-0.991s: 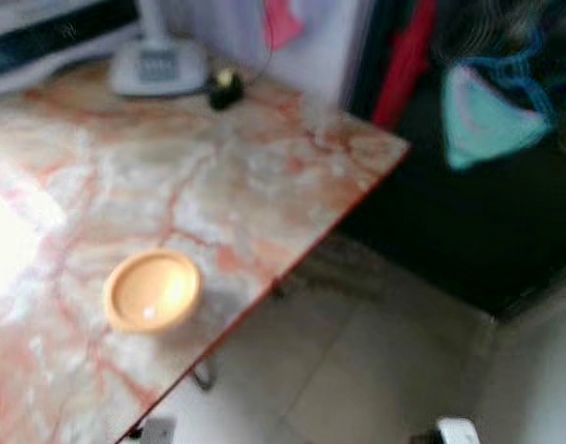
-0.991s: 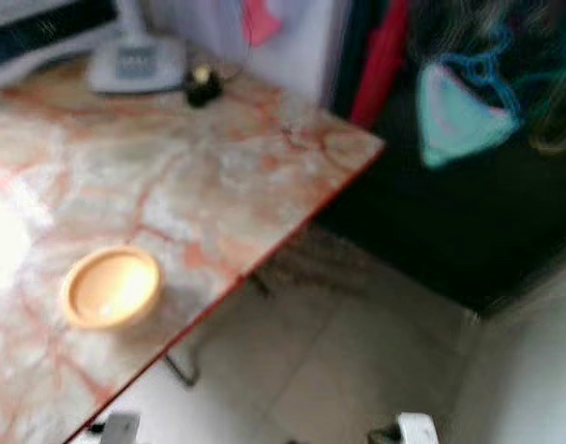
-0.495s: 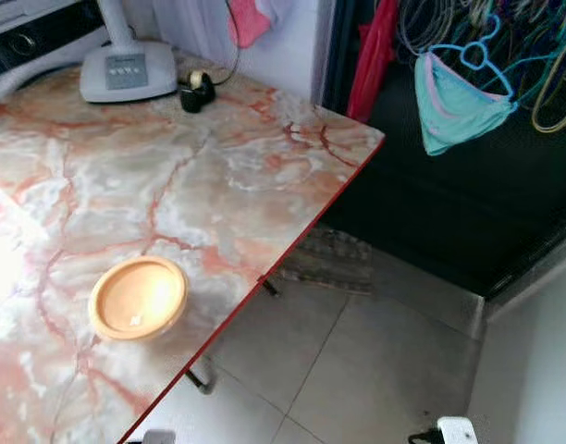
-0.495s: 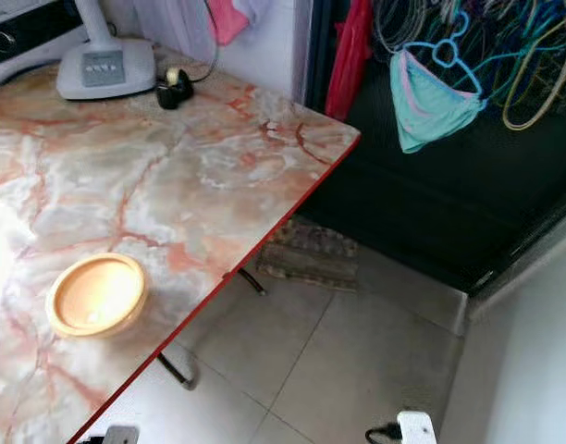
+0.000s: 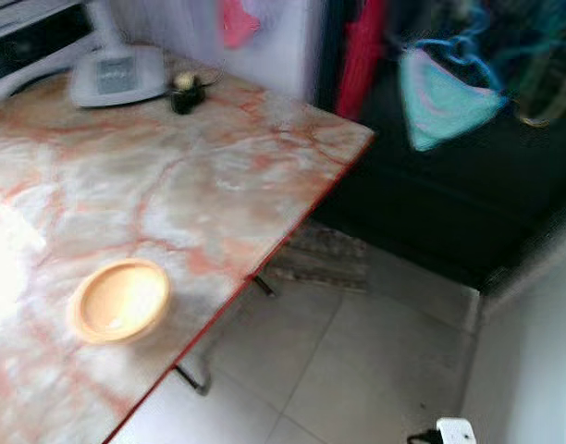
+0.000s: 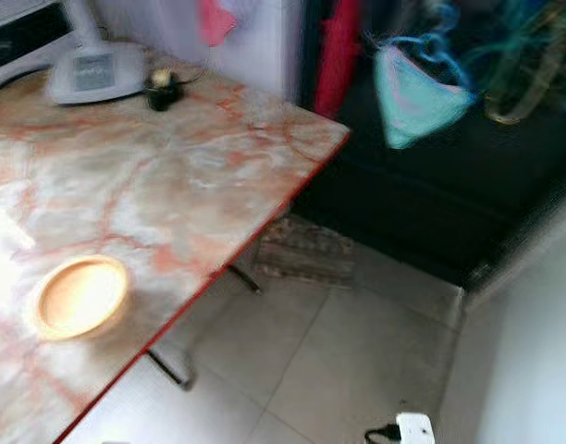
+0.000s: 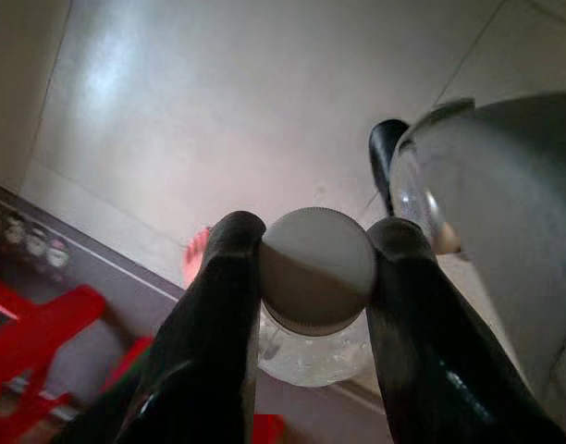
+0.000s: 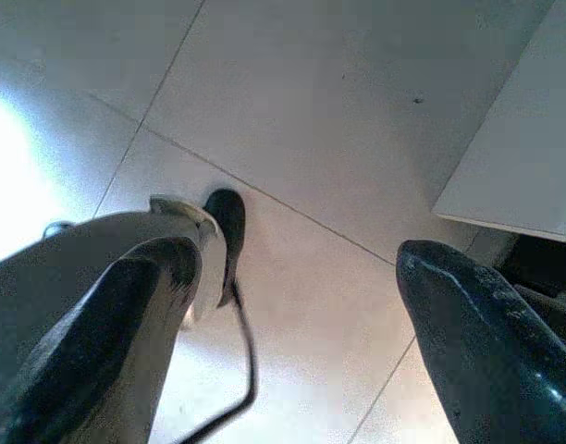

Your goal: Restocking fridge

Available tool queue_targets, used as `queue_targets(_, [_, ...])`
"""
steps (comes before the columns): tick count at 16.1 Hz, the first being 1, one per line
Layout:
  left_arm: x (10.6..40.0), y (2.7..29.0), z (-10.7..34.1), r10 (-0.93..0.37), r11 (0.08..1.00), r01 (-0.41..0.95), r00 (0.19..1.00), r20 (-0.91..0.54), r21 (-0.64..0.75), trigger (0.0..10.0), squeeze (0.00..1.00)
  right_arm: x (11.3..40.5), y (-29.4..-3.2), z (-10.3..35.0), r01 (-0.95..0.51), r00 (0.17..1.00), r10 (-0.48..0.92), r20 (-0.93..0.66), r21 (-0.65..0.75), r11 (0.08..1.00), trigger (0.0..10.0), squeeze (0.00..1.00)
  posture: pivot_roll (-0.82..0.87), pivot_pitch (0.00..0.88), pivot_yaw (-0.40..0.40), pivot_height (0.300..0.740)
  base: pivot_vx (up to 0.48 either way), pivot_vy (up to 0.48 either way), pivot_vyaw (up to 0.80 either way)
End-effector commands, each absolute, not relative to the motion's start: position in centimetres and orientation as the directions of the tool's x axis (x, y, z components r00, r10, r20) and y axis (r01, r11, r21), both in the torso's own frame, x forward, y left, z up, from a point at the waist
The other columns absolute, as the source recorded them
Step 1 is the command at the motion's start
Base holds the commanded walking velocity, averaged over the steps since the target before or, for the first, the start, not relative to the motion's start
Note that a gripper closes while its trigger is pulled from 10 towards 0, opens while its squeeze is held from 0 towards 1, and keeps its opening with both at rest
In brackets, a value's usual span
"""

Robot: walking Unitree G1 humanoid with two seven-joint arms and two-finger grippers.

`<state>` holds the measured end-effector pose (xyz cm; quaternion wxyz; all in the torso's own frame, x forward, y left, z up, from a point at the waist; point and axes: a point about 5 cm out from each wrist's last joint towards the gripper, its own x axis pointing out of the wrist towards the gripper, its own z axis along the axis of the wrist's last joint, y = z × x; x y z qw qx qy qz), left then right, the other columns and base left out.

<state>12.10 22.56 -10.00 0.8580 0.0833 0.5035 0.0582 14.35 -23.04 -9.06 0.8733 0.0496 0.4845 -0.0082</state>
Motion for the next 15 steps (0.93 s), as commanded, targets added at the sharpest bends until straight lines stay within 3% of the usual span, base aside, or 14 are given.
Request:
queue_targets(1, [11.5, 22.3, -10.3, 0.170, 0.981, 0.002, 0.470, -0.866, 0.194, 10.0, 0.00, 13.0, -23.4, -9.5, 0.086, 0.495, 0.020, -0.868, 0.073, 0.994, 10.0, 0.00, 0.07, 0.160, -0.023, 0.740, 0.000, -0.315, -0.79])
queue_targets(15, [13.2, 21.5, -9.9, 0.153, 0.983, 0.010, 0.490, -0.858, 0.182, 10.0, 0.00, 13.0, -23.3, -9.5, 0.102, 0.497, 0.014, -0.868, 0.075, 0.992, 10.0, 0.00, 0.06, 0.162, -0.012, 0.740, 0.000, 0.000, -0.78])
